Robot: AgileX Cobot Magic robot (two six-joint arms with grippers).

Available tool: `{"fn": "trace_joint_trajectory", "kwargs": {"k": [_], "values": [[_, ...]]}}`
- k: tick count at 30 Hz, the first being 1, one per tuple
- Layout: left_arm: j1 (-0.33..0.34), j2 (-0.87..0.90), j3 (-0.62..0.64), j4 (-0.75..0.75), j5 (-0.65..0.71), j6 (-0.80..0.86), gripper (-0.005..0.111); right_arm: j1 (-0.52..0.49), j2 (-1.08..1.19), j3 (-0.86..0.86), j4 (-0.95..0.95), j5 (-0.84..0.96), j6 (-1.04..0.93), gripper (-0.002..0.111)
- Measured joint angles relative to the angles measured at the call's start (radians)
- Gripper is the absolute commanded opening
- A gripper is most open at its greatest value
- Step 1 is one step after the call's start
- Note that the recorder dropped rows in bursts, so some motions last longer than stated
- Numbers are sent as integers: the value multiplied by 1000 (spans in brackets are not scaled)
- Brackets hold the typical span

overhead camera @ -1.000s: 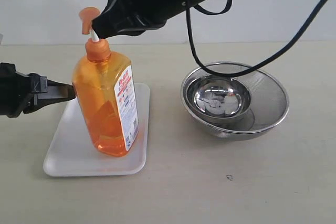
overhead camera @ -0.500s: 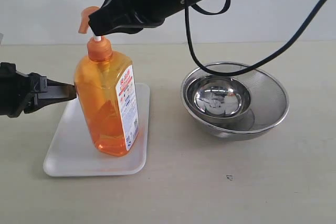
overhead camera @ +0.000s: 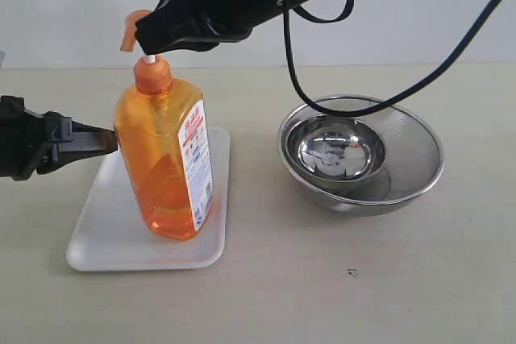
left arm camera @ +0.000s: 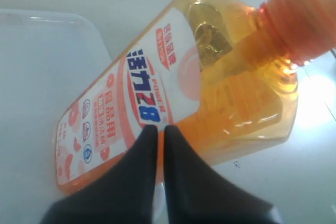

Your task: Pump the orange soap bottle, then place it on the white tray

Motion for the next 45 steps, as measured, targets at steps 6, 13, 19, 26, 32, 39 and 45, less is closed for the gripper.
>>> {"fn": "trace_joint_trajectory", "kwargs": {"k": [6,13,19,26,32,39,45], "values": [[0,0,0,0,-16,0,5,0,0,0,4,0,0,0],[0,0,0,0,-20,0,5,0,0,0,12,0,0,0],[0,0,0,9,1,0,5,0,-5,0,-43,2,35,0],[0,0,0,13,111,3,5,0,-30,49,-345,-101,320,0],[0,69,0,-75,94,118,5,0,-30,241,-346,-278,355,0],[0,166,-31,-94,5,180,5,0,77,256,-334,-331,344,0],[0,171,-35,-98,10,183,5,0,113,256,-269,-346,281,0]]}}
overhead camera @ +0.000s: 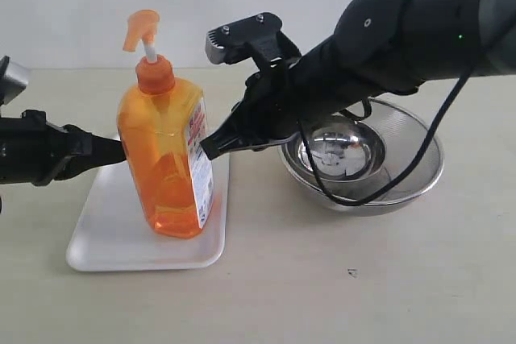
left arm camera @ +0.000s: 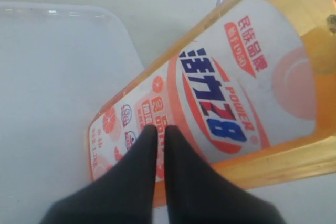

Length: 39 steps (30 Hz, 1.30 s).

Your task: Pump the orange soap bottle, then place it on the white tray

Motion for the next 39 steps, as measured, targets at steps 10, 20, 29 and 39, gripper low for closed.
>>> {"fn": "trace_joint_trajectory", "kwargs": {"k": [10,20,29,39], "values": [[-4,0,0,0,-7,0,5,0,28,0,198,-7,-210,0],[-7,0,0,0,-17,0,5,0,34,-27,248,-8,-266,0],[-7,0,0,2,-21,0,5,0,75,-68,249,11,-274,0],[-7,0,0,6,-44,0,5,0,87,-118,272,31,-304,0]]}}
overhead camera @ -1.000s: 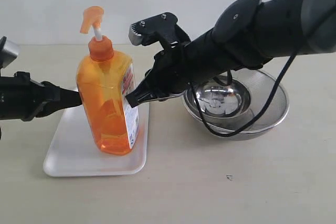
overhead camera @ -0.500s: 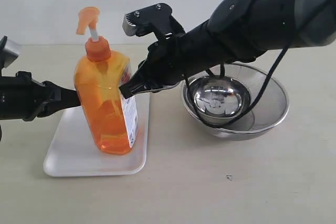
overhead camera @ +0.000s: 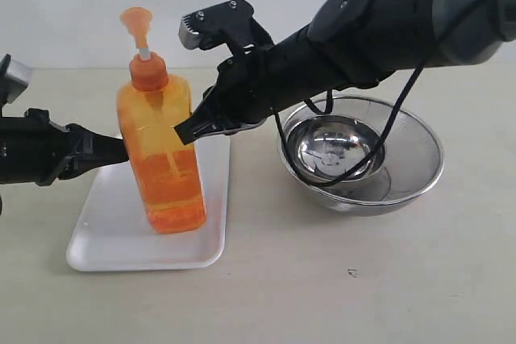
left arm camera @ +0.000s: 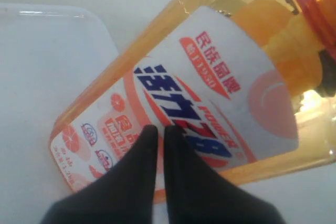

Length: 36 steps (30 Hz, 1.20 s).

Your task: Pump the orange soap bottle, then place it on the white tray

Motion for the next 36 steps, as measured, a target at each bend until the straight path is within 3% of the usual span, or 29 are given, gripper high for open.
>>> {"fn": "trace_joint_trajectory", "kwargs": {"k": [26,30,36], "values": [[0,0,-34,-51,48,12,5,0,0,0,-8,85,4,0],[4,0,-35,-41,99,12,5,0,0,-2,-113,72,95,0],[74,-29,-35,2,137,-21,5,-71,-2,-2,-283,72,280,0]]}}
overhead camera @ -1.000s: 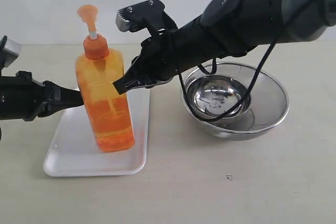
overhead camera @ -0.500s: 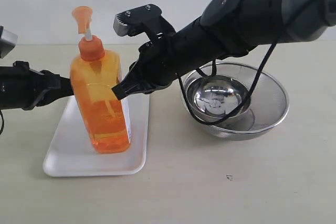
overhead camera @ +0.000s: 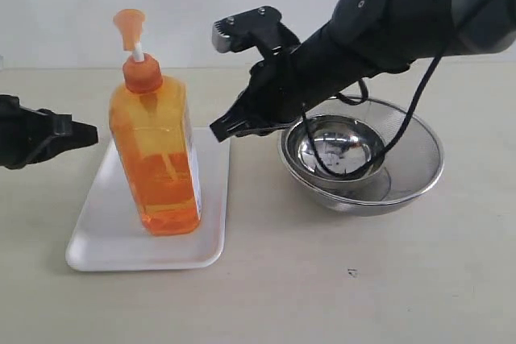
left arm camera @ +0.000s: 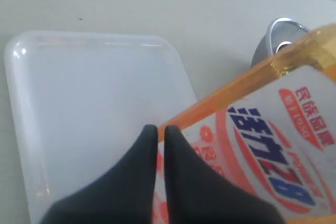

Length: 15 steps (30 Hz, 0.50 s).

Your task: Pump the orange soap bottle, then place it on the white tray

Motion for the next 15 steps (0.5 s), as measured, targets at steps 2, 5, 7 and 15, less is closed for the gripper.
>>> {"fn": "trace_joint_trajectory", "kwargs": {"k": [2,5,7,15], "values": [[17,-27,0,9,-15,-21,5,-23,-14,0,-13,6,12,0],[25,-87,0,23,-21,-41,5,-42,-62,0,-23,18,19,0],[25,-135,0,23,-19,-41,5,-48,-106,0,-36,23,21,0],[25,-372,2,-7,86,-41,5,-50,-330,18,-268,18,166,0]]}}
